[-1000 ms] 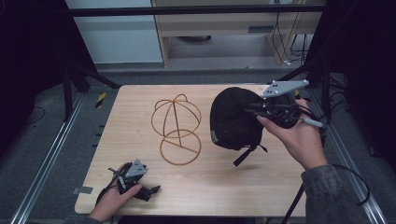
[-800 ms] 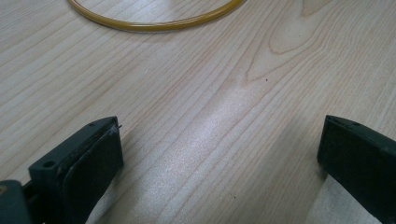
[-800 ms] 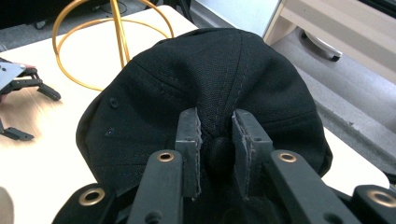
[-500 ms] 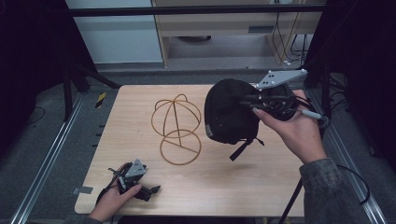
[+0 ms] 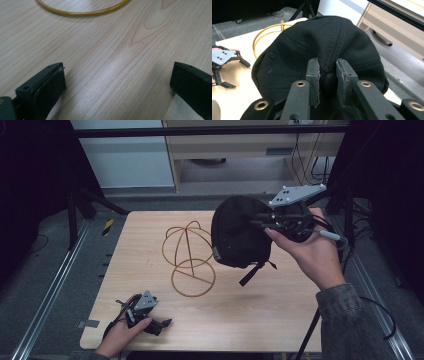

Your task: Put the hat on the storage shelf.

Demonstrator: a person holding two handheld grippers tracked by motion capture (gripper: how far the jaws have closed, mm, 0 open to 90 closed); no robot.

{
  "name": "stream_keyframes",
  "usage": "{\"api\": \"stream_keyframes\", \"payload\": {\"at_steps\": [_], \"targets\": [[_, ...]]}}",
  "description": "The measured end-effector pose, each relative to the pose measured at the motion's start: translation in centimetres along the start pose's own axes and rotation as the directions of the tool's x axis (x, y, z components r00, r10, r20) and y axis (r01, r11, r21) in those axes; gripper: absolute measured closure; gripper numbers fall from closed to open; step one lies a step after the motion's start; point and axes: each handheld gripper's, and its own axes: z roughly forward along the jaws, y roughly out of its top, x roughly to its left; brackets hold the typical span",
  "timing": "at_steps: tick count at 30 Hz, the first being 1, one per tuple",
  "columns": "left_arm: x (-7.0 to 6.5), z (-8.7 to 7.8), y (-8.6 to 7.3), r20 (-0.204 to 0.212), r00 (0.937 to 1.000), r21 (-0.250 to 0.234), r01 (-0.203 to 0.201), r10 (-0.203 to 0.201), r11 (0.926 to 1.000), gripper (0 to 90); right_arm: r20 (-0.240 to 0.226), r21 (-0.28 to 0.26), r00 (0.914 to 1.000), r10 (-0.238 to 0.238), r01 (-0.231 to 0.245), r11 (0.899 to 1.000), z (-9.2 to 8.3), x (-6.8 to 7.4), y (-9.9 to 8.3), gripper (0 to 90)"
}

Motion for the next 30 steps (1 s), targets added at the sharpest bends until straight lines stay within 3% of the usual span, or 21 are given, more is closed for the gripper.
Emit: {"api": "stream_keyframes", "payload": {"at_steps": [18, 30], "targets": [[0.0, 0.0, 0.0, 0.000, 1.0000, 0.000, -0.001, 0.001, 1.0000, 0.0, -0.005, -0.046, 0.9997, -0.023, 0.023, 0.999, 0.0, 0.7, 2.6, 74.1], [0.0, 0.0, 0.0, -0.001, 1.0000, 0.000, -0.002, 0.002, 1.0000, 0.0, -0.035, -0.046, 0.9973, -0.065, 0.063, 0.997, 2.8, 2.1, 5.6, 74.1]]}}
